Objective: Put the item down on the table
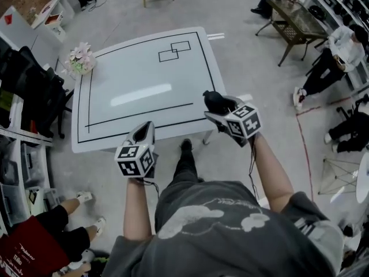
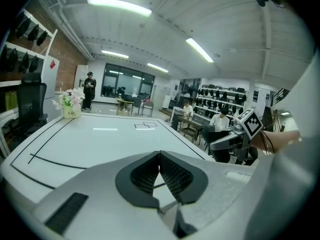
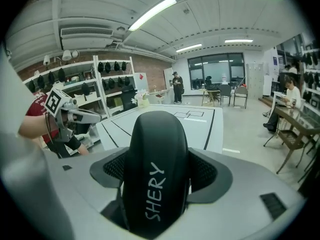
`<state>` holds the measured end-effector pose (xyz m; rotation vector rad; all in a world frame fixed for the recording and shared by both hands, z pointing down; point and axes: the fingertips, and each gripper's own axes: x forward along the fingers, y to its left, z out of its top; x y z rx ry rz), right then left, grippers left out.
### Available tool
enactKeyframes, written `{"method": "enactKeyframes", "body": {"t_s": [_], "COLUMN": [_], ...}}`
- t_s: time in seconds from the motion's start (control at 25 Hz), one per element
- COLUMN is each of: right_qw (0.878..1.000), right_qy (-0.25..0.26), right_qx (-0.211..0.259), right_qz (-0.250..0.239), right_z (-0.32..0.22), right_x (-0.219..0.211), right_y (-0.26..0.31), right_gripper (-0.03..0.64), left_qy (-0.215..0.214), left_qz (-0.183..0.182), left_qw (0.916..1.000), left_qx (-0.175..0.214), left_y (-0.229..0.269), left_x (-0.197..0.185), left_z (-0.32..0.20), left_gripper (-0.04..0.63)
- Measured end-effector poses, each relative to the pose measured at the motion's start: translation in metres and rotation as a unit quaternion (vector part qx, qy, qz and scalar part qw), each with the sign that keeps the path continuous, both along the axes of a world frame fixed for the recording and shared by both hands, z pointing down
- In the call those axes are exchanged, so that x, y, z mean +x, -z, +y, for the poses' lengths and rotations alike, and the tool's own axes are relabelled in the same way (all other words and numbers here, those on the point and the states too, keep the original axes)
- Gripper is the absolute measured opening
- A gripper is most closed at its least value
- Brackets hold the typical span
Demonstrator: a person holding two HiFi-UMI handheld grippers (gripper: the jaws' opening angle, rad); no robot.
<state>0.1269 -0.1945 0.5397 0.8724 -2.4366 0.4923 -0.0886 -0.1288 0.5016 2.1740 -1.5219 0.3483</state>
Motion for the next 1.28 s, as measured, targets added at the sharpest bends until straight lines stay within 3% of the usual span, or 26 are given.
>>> {"method": "enactKeyframes", "body": {"t_s": [0.44, 0.56, 1.04, 1.28], "right_qw": [0.996, 0.991, 0.946, 0.909], "right_qy": [0.011, 0.033, 0.158, 0.240], "right_qx": [0.020, 0.020, 0.074, 0.093], "right_qz": [0.086, 0.131, 0.272, 0.326], "right_z": [-0.137, -0.162, -0.274, -0.321], "right_x": [-0.016, -0.015, -0.023, -0.035], "right_y": [-0.012, -0.022, -0.029, -0.047], "right_gripper": [0.348, 0.348, 0.347, 0.347], "left_qy": [-0.027, -0.037, -0.055, -0.061], "left_qz": [0.006, 0.004, 0.000, 0.005], "left_qw": [0.9996, 0.9993, 0.9984, 0.9980], "left_qx": [-0.007, -0.007, -0.011, -0.014], "left_y": [-0.006, -0.005, -0.006, -0.014], "left_x": [-0.014, -0.018, -0.037, -0.041], "left_z": [-0.139, -0.166, -0.263, -0.297], "left_gripper": [0.003, 0.003, 0.003, 0.003]}}
